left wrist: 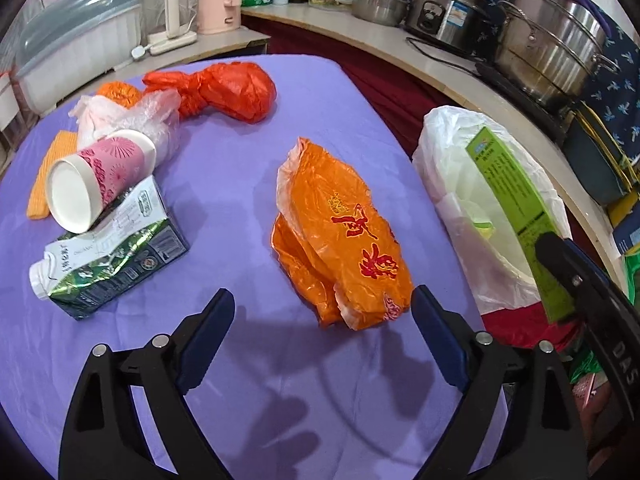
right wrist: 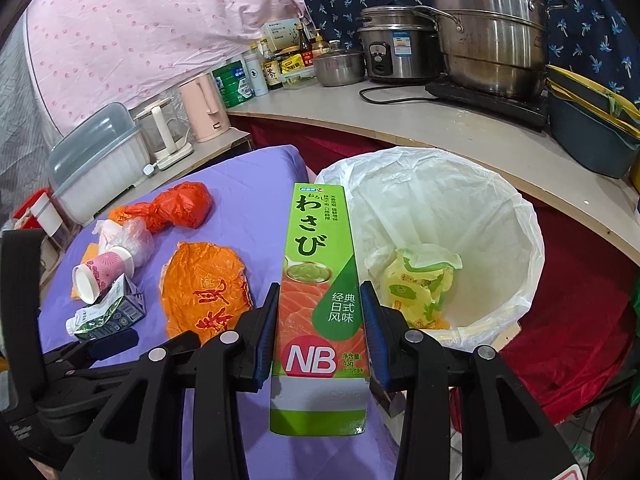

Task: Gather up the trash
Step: 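Lift the wasabi box with the right gripper while the left regrasps the orange bag, then move both held items over the white bin and open both grippers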

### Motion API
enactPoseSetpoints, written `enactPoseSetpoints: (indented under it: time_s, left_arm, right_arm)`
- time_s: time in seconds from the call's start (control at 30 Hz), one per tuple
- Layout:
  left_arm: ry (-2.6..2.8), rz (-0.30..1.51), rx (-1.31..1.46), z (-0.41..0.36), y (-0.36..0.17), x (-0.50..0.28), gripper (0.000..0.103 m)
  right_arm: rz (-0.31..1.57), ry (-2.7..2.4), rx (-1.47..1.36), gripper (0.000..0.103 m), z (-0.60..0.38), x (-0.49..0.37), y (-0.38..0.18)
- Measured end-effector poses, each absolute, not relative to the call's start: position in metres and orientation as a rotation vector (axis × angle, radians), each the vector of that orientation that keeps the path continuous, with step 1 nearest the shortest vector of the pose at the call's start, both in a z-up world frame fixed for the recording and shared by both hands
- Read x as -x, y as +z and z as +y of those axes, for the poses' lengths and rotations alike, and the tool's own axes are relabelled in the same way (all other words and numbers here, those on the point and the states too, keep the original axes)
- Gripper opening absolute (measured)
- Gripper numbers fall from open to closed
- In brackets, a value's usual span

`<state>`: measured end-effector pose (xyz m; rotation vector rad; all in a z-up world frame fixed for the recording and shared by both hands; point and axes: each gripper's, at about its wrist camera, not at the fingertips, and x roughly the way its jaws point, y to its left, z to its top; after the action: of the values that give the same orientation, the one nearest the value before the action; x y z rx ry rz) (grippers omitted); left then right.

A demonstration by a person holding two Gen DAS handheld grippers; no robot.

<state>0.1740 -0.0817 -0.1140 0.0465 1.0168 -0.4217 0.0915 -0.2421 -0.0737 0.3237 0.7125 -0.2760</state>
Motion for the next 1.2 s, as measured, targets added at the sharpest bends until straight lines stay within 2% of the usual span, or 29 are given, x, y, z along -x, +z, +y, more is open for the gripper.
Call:
enactPoseSetpoints:
  time_s: [0.07, 0.1, 0.17, 0.2, 0.23, 0.37, 0.4, 0.83, 1.03, 1.2]
  left_arm:
    - [-0.415, 1.032, -0.039, -0.085, -0.119, -0.178, 0.084]
    - [-0.414, 1.040, -0.037, -0.088, -0.122, -0.179, 0.080]
    - [-0.427, 1.058, -0.049, -0.093, -0.125, -0.181, 0.061]
    - [-0.437, 1.068, -0.057, -0.097, -0.127, -0.181, 0.057]
    - [-0.443, 1.078, -0.065, -0.100, -0.129, -0.181, 0.048]
    - [-0.456, 1.058, -0.083, -0.106, -0.124, -0.176, 0.035]
    - [-0.457, 1.053, -0.088, -0.107, -0.121, -0.175, 0.028]
    - [-0.567, 0.919, -0.136, -0.129, -0.060, -0.150, 0.025]
    - [-0.663, 0.871, -0.198, -0.172, -0.042, -0.140, 0.025]
    - [-0.708, 0.865, -0.254, -0.212, -0.047, -0.139, 0.025]
  right_arm:
    - [0.715, -0.278, -0.327, 0.038, -0.244, -0.091, -0.076]
    - [0.716, -0.280, -0.328, 0.038, -0.245, -0.091, -0.077]
    - [0.718, -0.284, -0.335, 0.038, -0.248, -0.090, -0.079]
    - [0.719, -0.287, -0.337, 0.038, -0.249, -0.089, -0.080]
    - [0.719, -0.289, -0.339, 0.038, -0.251, -0.088, -0.082]
    - [0.714, -0.300, -0.346, 0.038, -0.258, -0.085, -0.082]
    - [0.711, -0.304, -0.349, 0.038, -0.260, -0.084, -0.082]
    - [0.665, -0.382, -0.357, 0.038, -0.294, -0.069, -0.067]
    - [0.659, -0.439, -0.363, 0.038, -0.321, -0.062, -0.067]
    - [0.675, -0.467, -0.369, 0.038, -0.339, -0.062, -0.073]
